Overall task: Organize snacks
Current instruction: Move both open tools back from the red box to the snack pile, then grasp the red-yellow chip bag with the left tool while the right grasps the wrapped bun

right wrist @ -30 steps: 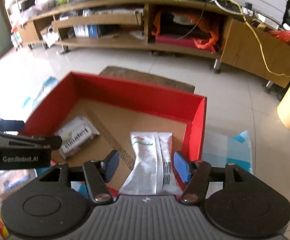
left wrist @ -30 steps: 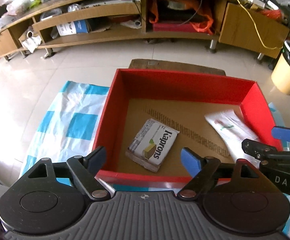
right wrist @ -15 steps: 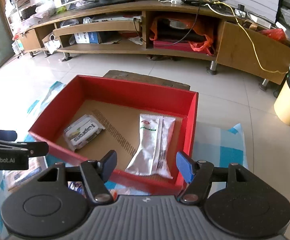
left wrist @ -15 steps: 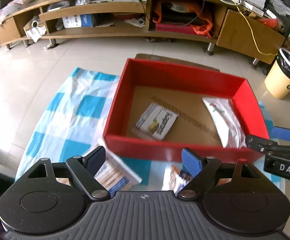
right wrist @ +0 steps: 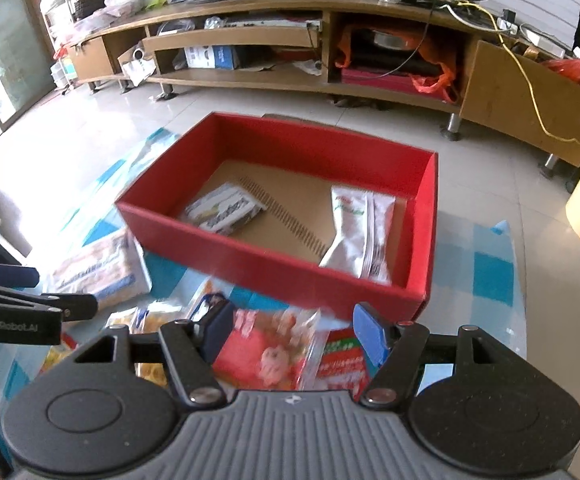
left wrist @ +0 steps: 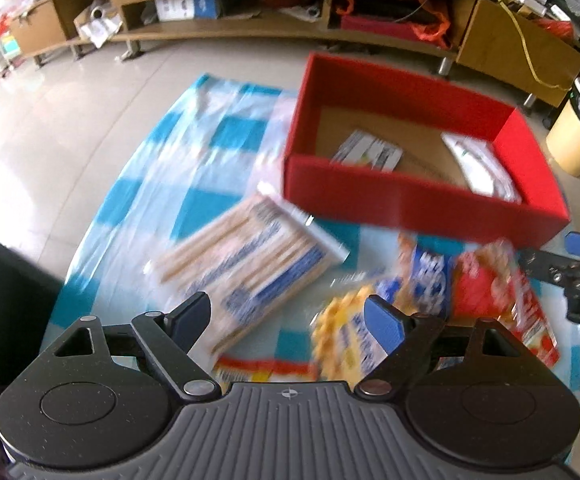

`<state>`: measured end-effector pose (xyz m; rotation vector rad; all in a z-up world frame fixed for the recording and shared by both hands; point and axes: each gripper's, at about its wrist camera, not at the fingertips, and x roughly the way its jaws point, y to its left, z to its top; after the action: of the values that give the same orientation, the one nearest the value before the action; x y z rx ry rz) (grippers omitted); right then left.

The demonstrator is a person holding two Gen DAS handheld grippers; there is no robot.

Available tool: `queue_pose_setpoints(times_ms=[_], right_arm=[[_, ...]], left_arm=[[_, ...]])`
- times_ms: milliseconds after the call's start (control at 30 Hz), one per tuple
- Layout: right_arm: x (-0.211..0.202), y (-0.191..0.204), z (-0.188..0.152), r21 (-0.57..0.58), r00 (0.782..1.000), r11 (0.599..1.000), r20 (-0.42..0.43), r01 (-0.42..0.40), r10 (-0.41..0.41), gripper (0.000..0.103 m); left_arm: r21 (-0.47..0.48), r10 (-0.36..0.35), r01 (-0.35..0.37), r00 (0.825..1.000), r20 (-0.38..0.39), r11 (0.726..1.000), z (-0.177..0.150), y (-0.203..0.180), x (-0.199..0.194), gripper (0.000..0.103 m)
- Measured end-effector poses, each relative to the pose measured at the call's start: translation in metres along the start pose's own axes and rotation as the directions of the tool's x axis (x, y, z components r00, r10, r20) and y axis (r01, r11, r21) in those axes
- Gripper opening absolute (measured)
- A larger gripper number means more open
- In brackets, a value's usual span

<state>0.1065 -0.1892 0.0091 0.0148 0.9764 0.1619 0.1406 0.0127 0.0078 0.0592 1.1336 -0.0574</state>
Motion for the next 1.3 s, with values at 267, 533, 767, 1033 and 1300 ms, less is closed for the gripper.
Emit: queue_pose_setpoints(times_ms=[267,533,767,1033,1300], right_arm=[[-0.005,0.020,-0.026,-0.014,0.999,0.999,-0.035,-0.032,0.031,0.063],[-0.017,0.032,-0.050,-0.010,0.997,0.998,-0.054,-0.058,0.057,0.063],[-0.030,0.025,-0.071,0.041,0.996,0.998,-0.067,-0.056,0.059,0.064],[-0.048,-0.010,-0.100,0.187,0.997,0.982,-0.077,-0.001,0.015,0.068],[-0.038,-0.025,-0.118,0.260,0.990,0.965,-0.138,0.022,0.015,0.069]], left_arm=[[-0.024,0.014,-0.016,0.998,-0.067,1.000,-0.036,0.016,0.006,0.088],[-0.049,0.026,-0.031,0.995,-0.101,0.998,-0.056,0.027,0.010,0.089],[-0.059,0.020,-0.026,0.994,-0.110,0.998,-0.058,0.028,0.016,0.090],[-0.019,0.015,-0.018,0.990,-0.140,1.000,-0.061,0.019,0.029,0.092],[-0.052,-0.024,0.014,0.981,-0.192,0.999,-0.064,0.024,0.041,0.086]])
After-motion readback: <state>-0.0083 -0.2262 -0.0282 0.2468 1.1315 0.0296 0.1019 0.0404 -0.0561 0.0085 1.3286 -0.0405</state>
